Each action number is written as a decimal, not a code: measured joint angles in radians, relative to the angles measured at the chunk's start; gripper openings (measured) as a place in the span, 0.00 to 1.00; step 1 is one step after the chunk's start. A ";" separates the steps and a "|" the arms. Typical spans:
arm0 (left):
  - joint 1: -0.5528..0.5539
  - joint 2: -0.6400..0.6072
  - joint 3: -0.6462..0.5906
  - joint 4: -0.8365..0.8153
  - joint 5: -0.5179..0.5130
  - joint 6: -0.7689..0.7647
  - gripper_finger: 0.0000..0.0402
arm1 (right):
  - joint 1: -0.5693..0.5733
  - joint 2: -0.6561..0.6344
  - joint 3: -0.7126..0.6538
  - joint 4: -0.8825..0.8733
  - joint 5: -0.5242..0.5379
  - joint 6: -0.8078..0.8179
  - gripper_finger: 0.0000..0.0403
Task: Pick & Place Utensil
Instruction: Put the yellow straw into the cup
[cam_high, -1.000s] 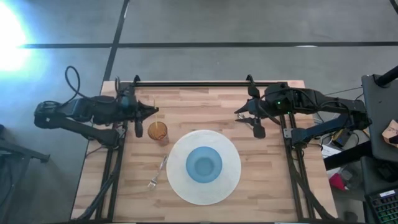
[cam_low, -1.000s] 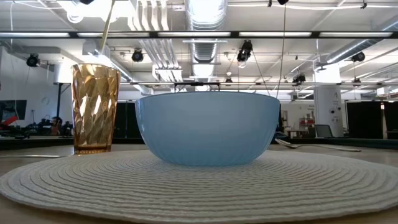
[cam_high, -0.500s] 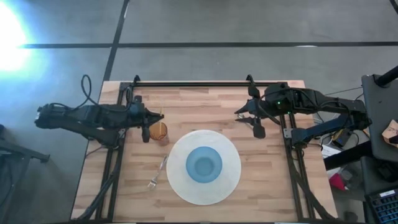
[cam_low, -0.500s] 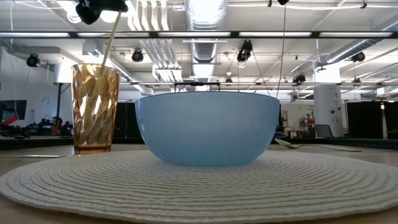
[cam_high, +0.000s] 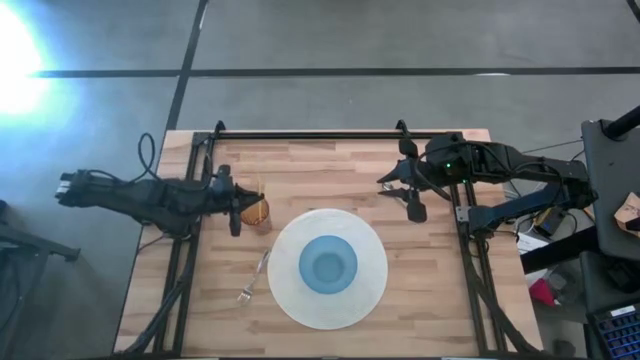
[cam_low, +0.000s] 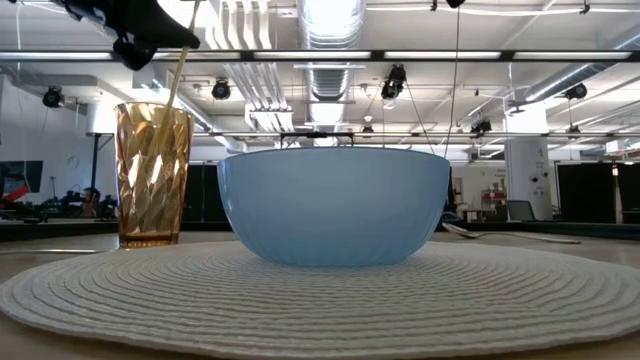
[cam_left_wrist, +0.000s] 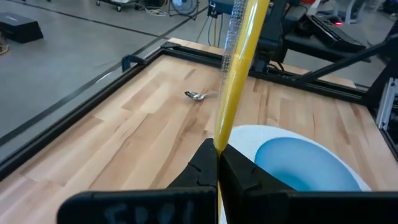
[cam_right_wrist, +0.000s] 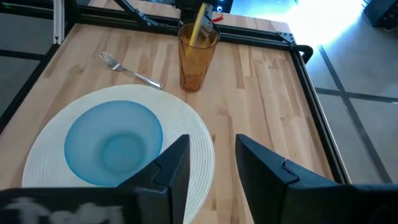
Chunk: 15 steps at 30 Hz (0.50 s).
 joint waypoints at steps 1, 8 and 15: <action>-0.004 -0.006 -0.017 0.011 0.000 0.003 0.00 | 0.000 0.000 0.000 0.000 0.000 0.000 0.30; -0.012 -0.041 -0.112 0.075 0.000 0.005 0.00 | 0.000 0.000 0.000 0.000 0.000 0.000 0.28; -0.012 -0.066 -0.177 0.088 -0.004 -0.009 0.00 | 0.000 0.000 0.000 0.000 0.000 0.000 0.29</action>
